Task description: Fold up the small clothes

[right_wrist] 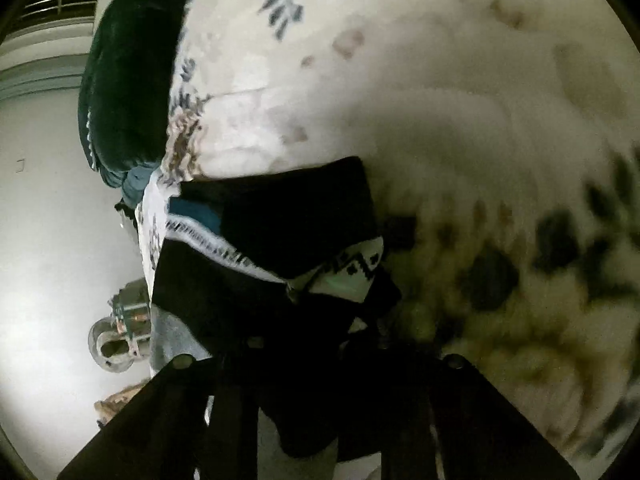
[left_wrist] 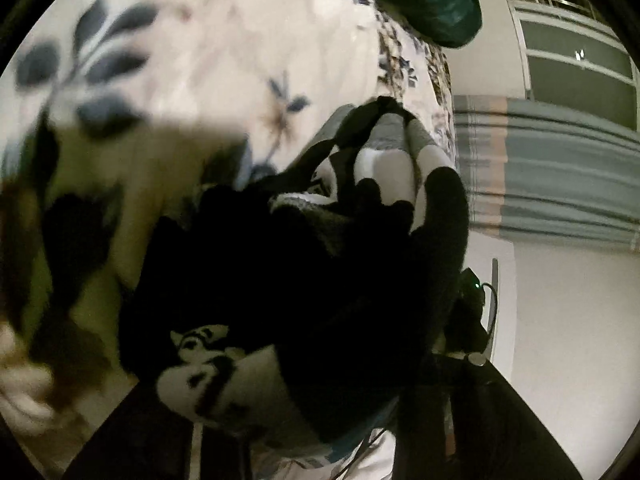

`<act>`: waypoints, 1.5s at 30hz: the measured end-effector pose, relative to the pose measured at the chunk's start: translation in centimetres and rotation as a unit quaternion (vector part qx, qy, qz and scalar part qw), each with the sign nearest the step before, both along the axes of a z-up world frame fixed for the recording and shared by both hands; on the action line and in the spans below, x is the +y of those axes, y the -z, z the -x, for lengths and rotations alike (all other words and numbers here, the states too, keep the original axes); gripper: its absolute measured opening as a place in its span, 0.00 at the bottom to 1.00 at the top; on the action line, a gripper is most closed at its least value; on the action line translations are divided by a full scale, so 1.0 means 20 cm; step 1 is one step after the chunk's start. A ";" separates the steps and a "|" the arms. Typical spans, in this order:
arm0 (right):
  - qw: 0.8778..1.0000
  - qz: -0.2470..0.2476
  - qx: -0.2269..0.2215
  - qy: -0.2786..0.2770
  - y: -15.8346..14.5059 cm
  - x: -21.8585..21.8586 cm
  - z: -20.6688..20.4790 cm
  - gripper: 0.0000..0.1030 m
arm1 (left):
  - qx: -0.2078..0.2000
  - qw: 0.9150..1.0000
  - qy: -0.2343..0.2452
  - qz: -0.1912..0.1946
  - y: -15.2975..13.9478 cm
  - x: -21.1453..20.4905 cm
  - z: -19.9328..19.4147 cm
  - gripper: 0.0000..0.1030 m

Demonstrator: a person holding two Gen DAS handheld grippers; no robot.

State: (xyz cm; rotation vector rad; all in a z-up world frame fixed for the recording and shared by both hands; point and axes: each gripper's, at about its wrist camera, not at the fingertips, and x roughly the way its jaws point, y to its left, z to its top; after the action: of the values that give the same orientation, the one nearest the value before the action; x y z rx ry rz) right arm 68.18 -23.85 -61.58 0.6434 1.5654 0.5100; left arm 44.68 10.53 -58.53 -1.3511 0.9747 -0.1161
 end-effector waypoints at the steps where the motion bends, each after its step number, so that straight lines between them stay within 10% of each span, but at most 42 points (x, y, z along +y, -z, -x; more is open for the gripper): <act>1: 1.000 0.006 -0.007 0.015 -0.04 -0.01 0.04 0.15 | -0.001 1.000 0.014 -0.004 -0.02 0.04 -0.03 0.26; 14: 0.989 0.032 0.021 0.139 -0.37 -0.01 1.12 0.13 | -0.005 0.978 0.205 -0.034 -0.13 0.32 -0.24 0.26; 19: 0.987 0.052 0.063 0.140 -0.26 0.07 1.39 0.22 | 0.028 0.976 0.212 -0.030 0.01 0.30 -0.24 0.60; 22: 0.988 0.066 0.074 0.121 -0.26 0.05 1.41 0.44 | 0.024 0.982 0.183 -0.038 -0.05 0.33 -0.19 0.61; 25: 0.988 0.094 0.059 0.104 -0.34 -0.02 1.40 0.59 | 0.015 0.978 0.163 -0.127 -0.22 0.31 -0.09 0.62; 28: 0.984 0.145 0.033 0.098 -0.43 -0.09 1.36 0.59 | 0.043 0.942 0.180 -0.280 -0.33 0.17 -0.05 0.62; 31: 0.978 0.179 0.013 0.102 -0.47 -0.17 1.31 0.59 | 0.066 0.912 0.210 -0.347 -0.34 0.04 0.06 0.62; 37: 0.978 0.194 -0.005 0.074 -0.41 -0.14 1.20 0.59 | 0.067 0.889 0.243 -0.382 -0.30 -0.06 0.23 0.62; 41: 0.978 0.204 0.007 0.047 -0.33 -0.06 1.19 0.58 | 0.070 0.895 0.235 -0.373 -0.29 -0.04 0.23 0.62; 45: 0.975 0.222 -0.003 0.030 -0.33 -0.03 1.22 0.19 | 0.069 0.897 0.232 -0.370 -0.32 -0.02 0.25 0.62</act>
State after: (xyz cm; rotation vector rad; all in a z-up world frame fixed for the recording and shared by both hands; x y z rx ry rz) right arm 43.71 -24.38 -55.07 0.3428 1.5813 0.1054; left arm 39.66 10.08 -52.18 -0.4151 1.2789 -0.0014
